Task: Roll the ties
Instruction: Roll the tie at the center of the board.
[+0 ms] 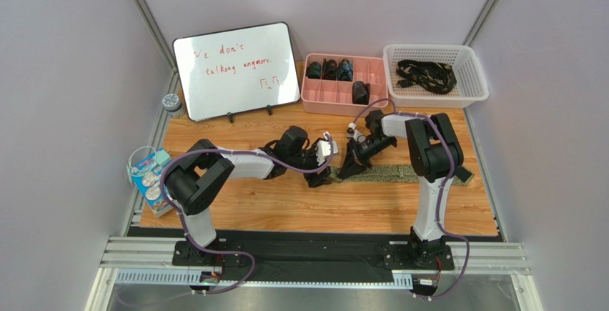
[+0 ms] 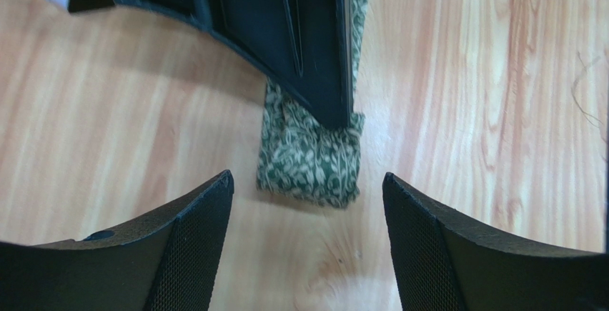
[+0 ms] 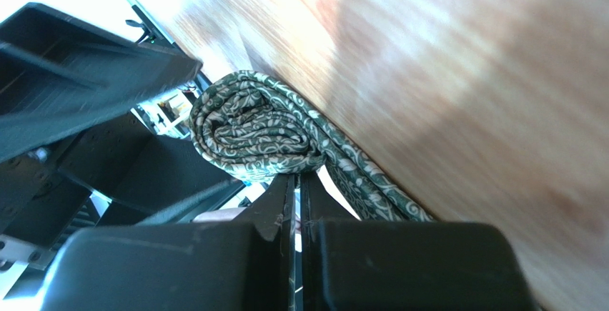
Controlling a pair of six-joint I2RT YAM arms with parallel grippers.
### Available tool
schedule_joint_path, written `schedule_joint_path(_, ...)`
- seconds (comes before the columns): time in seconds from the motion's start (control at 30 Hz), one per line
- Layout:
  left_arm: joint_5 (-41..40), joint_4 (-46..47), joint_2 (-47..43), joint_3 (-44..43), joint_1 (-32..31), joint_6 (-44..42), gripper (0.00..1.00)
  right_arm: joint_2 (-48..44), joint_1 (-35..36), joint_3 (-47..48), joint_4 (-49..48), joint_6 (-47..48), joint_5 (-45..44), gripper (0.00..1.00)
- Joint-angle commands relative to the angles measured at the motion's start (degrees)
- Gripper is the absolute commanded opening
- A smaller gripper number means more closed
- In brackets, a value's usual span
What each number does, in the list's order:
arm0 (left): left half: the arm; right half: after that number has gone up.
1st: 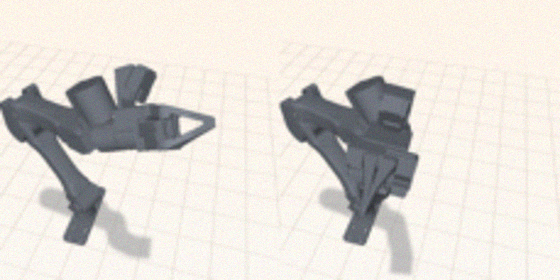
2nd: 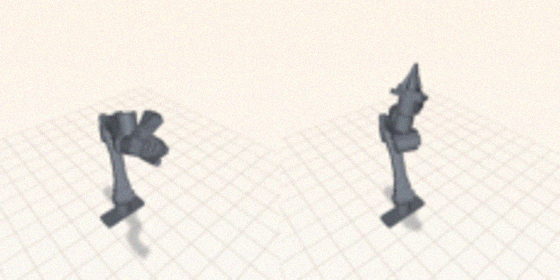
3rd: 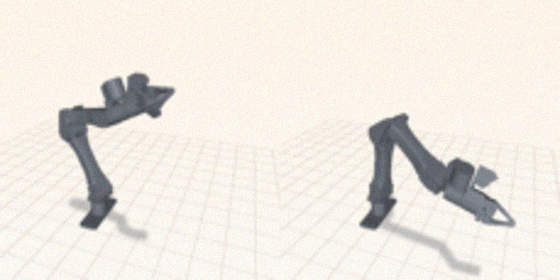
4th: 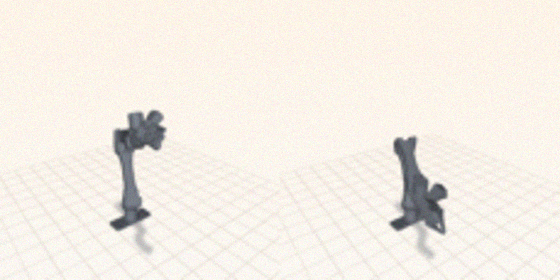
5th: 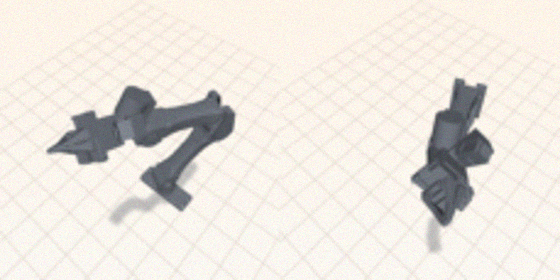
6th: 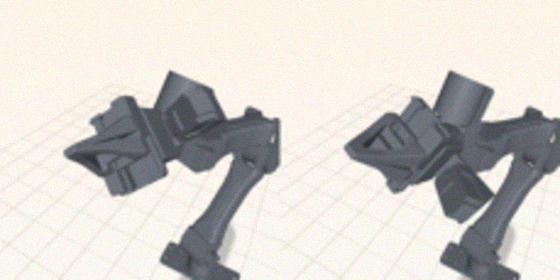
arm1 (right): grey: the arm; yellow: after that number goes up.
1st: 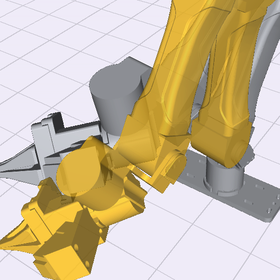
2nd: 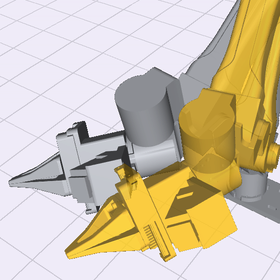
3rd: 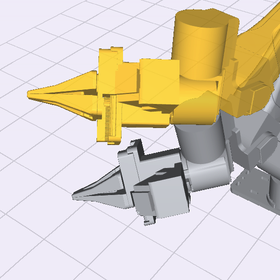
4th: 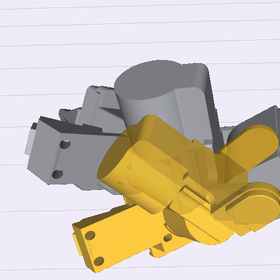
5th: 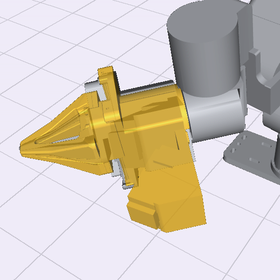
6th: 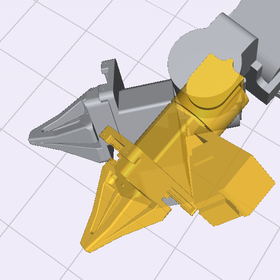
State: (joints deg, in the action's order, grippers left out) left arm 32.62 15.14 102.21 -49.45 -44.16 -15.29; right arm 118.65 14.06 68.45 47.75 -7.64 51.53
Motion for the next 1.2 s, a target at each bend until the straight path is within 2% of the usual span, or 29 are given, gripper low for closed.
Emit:
schedule_joint_path(0.0, 1.83, 10.00, 2.72, -1.52, -0.66, -1.93, 0.81, 5.45, 0.09, 0.02, -3.80, 1.66, -11.19, 0.00)
schedule_joint_path(0.2, 2.72, 6.76, 5.98, -3.37, -2.77, -7.55, 0.70, 5.54, 0.09, 0.90, -3.53, 2.98, -8.64, 0.00)
schedule_joint_path(0.3, 0.96, 2.72, 6.33, -3.46, -3.91, -8.97, 0.54, 5.28, 0.17, 0.73, -4.24, 2.46, -6.80, 0.00)
schedule_joint_path(0.33, 0.60, 1.23, 6.16, -3.89, -4.00, -8.97, 0.42, 4.49, 0.26, 0.46, -4.68, 2.28, -6.36, 0.00)
schedule_joint_path(0.4, -1.06, -2.56, 5.63, -4.16, -4.00, -8.88, 0.31, 3.00, 0.17, -0.94, -5.90, 1.93, -4.60, 0.00)
schedule_joint_path(0.43, -1.50, -3.79, 5.02, -4.42, -4.00, -9.06, 0.22, 2.12, 0.17, -1.55, -6.08, 1.75, -3.72, 0.10)
schedule_joint_path(0.53, -2.39, -9.06, 3.35, -4.60, -4.00, -9.67, 0.14, -3.32, -0.26, -3.40, -7.23, 1.14, -1.70, 0.33)
schedule_joint_path(0.63, -0.46, -10.13, 1.32, -2.59, -4.00, -10.99, 0.11, -8.16, -2.28, -2.80, -7.40, 1.05, -1.26, 0.43)
schedule_joint_path(0.73, 0.60, -11.53, 1.32, -2.75, -4.00, -11.08, 0.10, -8.88, -3.43, -1.56, -6.18, 2.09, -2.21, 0.43)
schedule_joint_path(0.97, 0.95, -12.15, 2.81, -4.60, -3.65, -10.12, 0.09, -6.15, -2.47, -2.17, -4.16, 3.68, -9.77, 0.35)
schedule_joint_path(1.17, -2.20, -10.21, 1.85, -5.57, -1.98, -2.83, 0.09, -2.55, -1.76, -3.32, -1.43, 6.41, -16.10, 0.25)
